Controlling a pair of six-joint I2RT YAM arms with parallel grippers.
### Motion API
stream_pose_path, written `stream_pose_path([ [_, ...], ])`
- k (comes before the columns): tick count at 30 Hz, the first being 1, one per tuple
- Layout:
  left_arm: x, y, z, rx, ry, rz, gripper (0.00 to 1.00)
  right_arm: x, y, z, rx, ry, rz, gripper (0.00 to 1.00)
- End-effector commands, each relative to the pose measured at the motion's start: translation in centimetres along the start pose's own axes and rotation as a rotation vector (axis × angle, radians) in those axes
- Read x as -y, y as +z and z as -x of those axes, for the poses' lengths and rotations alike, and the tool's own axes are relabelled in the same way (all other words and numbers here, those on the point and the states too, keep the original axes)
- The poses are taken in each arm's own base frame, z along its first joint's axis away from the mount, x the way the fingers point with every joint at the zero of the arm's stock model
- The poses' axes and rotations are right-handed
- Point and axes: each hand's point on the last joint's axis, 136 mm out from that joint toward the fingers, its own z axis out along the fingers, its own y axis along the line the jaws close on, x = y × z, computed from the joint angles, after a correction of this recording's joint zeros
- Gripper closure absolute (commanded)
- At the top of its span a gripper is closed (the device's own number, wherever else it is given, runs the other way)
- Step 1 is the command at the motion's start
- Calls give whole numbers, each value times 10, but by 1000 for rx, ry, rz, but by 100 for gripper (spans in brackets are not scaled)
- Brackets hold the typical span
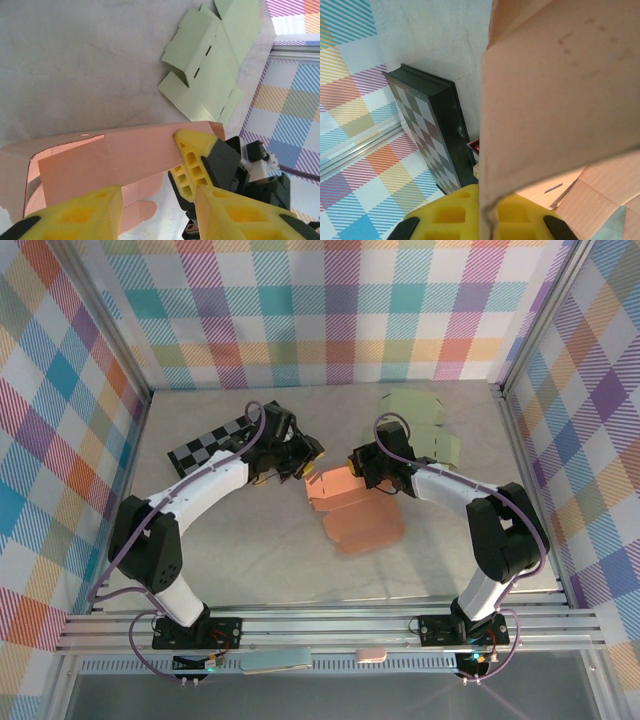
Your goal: Fold the paper box
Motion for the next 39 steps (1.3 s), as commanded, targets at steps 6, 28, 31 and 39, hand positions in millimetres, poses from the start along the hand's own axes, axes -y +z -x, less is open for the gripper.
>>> stream_pose_path([
  [6,-7,21,-16,-37,-52,10,58,-7,1,0,10,15,18,100],
  [28,9,42,-16,-24,-129,-102,59,-8,3,-2,-2,32,31,100],
  [31,13,45,-17,-38,-132,-127,61,-6,2,-1,1,32,28,100],
  [39,10,-28,15,93,-5,-112,57,-10,-1,1,16,-7,67,100],
])
